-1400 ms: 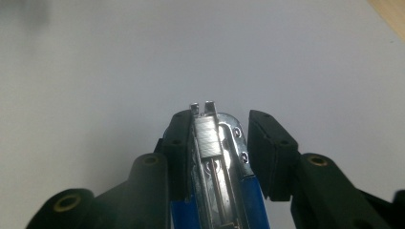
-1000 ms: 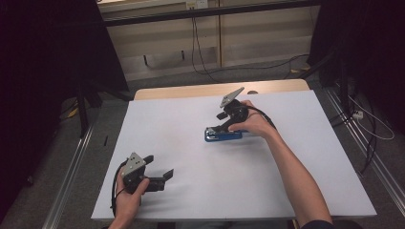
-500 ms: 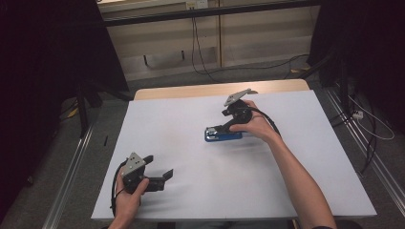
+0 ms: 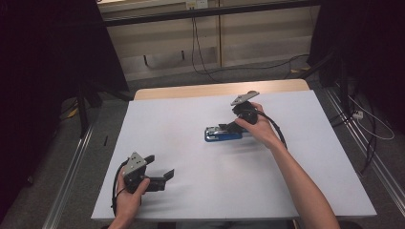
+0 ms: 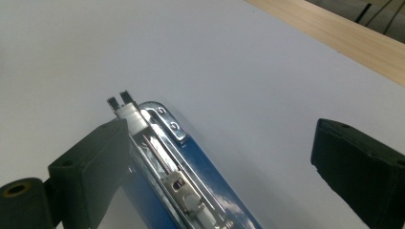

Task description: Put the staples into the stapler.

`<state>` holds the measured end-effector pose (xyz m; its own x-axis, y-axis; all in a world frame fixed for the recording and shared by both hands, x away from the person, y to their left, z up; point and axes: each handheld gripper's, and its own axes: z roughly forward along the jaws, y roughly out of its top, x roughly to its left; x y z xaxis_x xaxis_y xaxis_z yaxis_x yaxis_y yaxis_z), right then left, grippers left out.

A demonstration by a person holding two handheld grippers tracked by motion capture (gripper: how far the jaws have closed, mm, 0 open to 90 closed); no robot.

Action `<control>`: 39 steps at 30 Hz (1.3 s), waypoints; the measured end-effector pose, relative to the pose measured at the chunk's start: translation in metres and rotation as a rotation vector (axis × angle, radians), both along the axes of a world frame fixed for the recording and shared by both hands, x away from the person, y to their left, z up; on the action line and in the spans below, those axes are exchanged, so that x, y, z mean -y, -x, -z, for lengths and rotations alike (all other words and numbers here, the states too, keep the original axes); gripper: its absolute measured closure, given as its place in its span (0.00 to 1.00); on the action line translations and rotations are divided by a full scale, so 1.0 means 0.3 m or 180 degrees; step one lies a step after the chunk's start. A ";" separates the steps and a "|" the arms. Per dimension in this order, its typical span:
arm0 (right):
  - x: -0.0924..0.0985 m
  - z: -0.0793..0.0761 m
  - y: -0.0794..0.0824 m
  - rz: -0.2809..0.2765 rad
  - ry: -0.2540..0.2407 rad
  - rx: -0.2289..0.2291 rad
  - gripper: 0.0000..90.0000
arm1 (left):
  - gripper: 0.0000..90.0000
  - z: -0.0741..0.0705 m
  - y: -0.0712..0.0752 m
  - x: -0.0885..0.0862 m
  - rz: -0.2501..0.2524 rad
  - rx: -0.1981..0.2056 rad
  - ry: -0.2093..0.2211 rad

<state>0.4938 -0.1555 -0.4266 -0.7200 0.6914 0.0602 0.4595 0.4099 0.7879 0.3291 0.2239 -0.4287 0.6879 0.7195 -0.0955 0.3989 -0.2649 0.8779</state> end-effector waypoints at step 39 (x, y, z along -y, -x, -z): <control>0.142 0.006 0.229 0.1135 -0.0232 0.0509 0.02 | 0.04 0.000 0.001 0.000 -0.0108 -0.0001 0.0034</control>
<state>0.4252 -0.1981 -0.4285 -0.4399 0.8977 0.0249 0.4321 0.1873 0.8822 0.3289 0.2239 -0.4285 0.6632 0.7413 -0.1035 0.4077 -0.2418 0.8805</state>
